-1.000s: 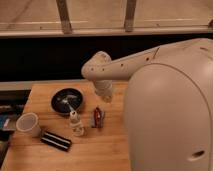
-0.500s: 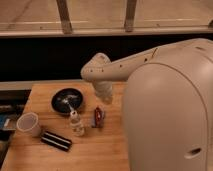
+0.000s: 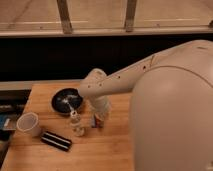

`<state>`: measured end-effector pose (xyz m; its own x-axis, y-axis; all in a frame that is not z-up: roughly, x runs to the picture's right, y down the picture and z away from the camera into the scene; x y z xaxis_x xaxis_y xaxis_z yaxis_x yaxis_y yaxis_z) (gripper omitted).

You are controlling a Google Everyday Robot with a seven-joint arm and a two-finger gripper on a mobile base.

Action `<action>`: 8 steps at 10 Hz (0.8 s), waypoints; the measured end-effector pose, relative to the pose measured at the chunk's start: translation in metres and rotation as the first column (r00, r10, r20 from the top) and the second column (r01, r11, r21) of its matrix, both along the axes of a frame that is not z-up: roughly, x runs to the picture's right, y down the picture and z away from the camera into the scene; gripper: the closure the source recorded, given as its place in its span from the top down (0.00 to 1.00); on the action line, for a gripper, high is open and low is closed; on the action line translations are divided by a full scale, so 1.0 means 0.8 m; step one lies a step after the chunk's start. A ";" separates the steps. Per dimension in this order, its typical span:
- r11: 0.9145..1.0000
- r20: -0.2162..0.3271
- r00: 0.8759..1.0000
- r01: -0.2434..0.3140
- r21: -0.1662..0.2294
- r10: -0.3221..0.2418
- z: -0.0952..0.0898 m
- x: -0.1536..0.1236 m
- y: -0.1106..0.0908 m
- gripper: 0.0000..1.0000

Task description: Knock the bottle over

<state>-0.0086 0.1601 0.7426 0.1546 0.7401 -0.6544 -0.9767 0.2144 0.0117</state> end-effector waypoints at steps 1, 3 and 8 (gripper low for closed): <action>1.000 0.011 1.000 0.008 -0.024 -0.007 -0.001 -0.006 0.018 0.00; 0.997 0.068 0.997 0.035 -0.062 -0.031 -0.002 -0.035 0.046 0.00; 0.990 0.178 0.980 0.106 -0.094 -0.088 0.008 -0.093 0.047 0.00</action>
